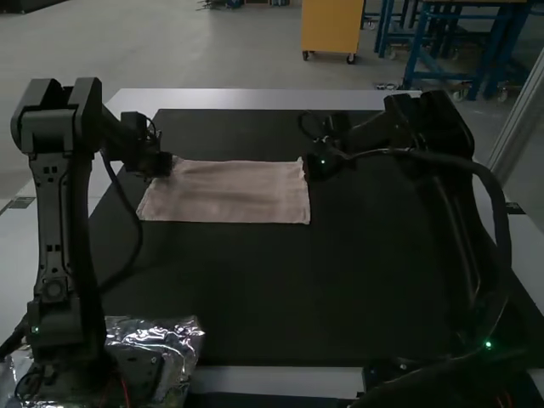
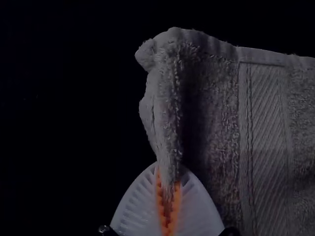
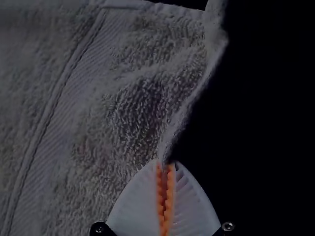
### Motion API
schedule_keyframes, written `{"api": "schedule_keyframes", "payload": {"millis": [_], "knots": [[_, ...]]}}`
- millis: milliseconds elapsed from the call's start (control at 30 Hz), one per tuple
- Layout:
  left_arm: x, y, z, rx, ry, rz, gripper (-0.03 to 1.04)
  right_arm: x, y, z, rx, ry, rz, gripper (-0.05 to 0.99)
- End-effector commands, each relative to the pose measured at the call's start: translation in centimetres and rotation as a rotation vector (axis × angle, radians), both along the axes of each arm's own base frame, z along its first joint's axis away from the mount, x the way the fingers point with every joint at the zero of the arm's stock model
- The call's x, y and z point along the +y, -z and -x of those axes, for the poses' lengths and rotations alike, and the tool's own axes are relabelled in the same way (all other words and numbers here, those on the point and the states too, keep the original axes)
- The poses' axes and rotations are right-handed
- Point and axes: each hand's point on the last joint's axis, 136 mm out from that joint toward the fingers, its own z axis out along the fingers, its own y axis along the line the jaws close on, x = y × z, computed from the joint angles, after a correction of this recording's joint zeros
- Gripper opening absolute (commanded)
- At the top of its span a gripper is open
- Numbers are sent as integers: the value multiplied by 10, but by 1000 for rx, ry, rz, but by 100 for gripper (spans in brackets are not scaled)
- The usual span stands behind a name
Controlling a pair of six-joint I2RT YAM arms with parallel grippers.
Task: Fold the towel.
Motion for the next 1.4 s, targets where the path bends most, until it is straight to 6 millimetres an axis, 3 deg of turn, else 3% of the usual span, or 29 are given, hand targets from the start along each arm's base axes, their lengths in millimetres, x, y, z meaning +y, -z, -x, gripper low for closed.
{"api": "schedule_keyframes", "payload": {"millis": [0,300,533,700,933,1367], "knots": [[24,24,12,52,-43,-17,2,5,8,13,58,-41,-31,-2],[18,-12,3,-12,-4,7,2,5,-30,4,-6,-35,-49,-2],[12,-31,6,-20,18,29,2,-7,-47,2,-25,-15,-56,-2],[19,-46,10,-30,23,14,2,-15,-60,4,-34,-5,-68,-2],[15,-55,22,1,52,31,2,-18,-64,18,-16,-14,-76,-2],[-2,-79,54,20,108,42,3,-16,-96,35,-28,-29,-123,-2]]}}
